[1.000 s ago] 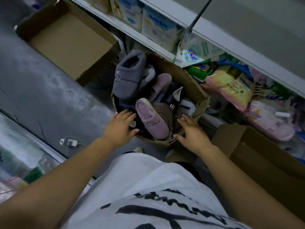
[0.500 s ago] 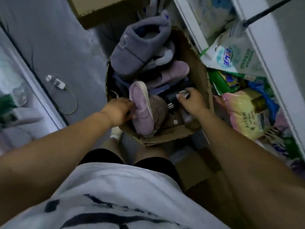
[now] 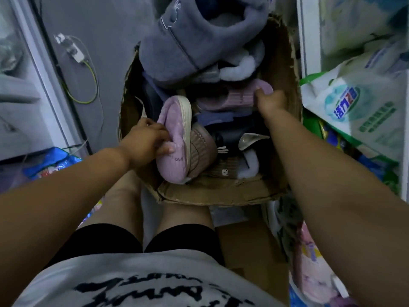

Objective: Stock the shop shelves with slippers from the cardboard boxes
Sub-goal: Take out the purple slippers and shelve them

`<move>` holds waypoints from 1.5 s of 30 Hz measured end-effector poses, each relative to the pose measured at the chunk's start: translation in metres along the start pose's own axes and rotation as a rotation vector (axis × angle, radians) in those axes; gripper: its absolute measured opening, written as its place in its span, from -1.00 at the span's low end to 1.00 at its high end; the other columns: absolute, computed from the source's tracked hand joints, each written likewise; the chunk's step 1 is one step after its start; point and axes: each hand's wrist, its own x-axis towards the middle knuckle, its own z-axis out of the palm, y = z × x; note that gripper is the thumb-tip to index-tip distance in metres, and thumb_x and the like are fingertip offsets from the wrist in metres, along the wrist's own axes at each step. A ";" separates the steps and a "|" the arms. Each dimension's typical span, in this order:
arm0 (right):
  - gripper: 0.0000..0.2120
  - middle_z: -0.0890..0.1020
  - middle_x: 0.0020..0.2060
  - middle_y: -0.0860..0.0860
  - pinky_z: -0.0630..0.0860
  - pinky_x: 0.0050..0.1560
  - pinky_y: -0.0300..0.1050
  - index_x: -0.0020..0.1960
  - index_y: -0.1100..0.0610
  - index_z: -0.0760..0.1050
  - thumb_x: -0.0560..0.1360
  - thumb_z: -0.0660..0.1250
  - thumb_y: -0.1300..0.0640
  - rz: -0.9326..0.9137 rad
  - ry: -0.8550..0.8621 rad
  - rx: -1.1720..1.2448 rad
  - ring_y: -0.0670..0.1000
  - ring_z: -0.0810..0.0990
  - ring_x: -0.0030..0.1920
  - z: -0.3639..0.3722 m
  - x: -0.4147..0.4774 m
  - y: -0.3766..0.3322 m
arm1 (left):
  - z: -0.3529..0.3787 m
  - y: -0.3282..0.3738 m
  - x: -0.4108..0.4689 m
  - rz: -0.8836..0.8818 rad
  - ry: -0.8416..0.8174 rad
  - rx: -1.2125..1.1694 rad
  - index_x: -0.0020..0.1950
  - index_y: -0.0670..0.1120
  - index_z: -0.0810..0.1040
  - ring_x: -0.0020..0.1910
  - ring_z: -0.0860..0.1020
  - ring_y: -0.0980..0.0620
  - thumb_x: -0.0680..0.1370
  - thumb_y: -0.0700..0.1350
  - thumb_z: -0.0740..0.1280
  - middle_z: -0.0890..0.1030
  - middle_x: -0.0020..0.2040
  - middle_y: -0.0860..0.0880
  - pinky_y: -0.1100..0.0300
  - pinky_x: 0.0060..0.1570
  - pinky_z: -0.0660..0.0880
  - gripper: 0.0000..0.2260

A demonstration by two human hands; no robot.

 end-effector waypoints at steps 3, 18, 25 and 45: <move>-0.44 0.59 0.30 0.20 0.53 0.24 -0.04 0.42 0.29 0.47 0.56 0.37 -0.05 0.030 0.024 0.047 0.20 0.58 0.29 0.011 0.016 0.008 | 0.004 0.000 0.010 -0.011 0.028 -0.022 0.02 0.05 0.63 0.04 0.49 -0.12 0.47 0.44 0.13 0.58 -0.04 0.08 -0.14 0.12 0.44 -0.47; -0.11 0.44 0.45 0.14 0.47 0.38 0.00 0.57 0.23 0.20 0.42 0.58 0.01 0.007 -0.029 0.157 0.11 0.49 0.38 -0.001 -0.018 0.027 | 0.005 0.015 -0.003 -0.040 0.124 -0.111 -0.01 -0.16 0.65 0.09 0.50 -0.19 0.50 0.19 0.41 0.52 0.19 -0.13 -0.02 0.04 0.45 -0.61; -0.49 0.55 0.18 -0.03 0.52 0.07 -0.22 0.43 0.11 0.41 0.54 0.46 0.07 -0.048 0.057 0.338 -0.04 0.56 0.15 -0.024 -0.136 0.061 | -0.013 0.034 -0.031 -0.201 0.180 -0.338 -0.22 -0.07 0.54 0.35 0.41 -0.13 0.47 0.14 0.52 0.25 0.51 -0.23 0.04 0.29 0.39 -0.68; -0.62 0.57 0.21 0.01 0.67 0.06 -0.01 0.33 0.14 0.37 0.57 0.41 0.23 0.073 0.359 1.438 0.01 0.65 0.16 0.067 -0.421 0.045 | -0.124 0.068 -0.130 0.042 -0.050 -1.029 -0.10 -0.09 0.55 -0.39 0.58 0.09 0.57 -0.11 0.44 0.63 -0.28 0.02 0.26 -0.47 0.49 -0.89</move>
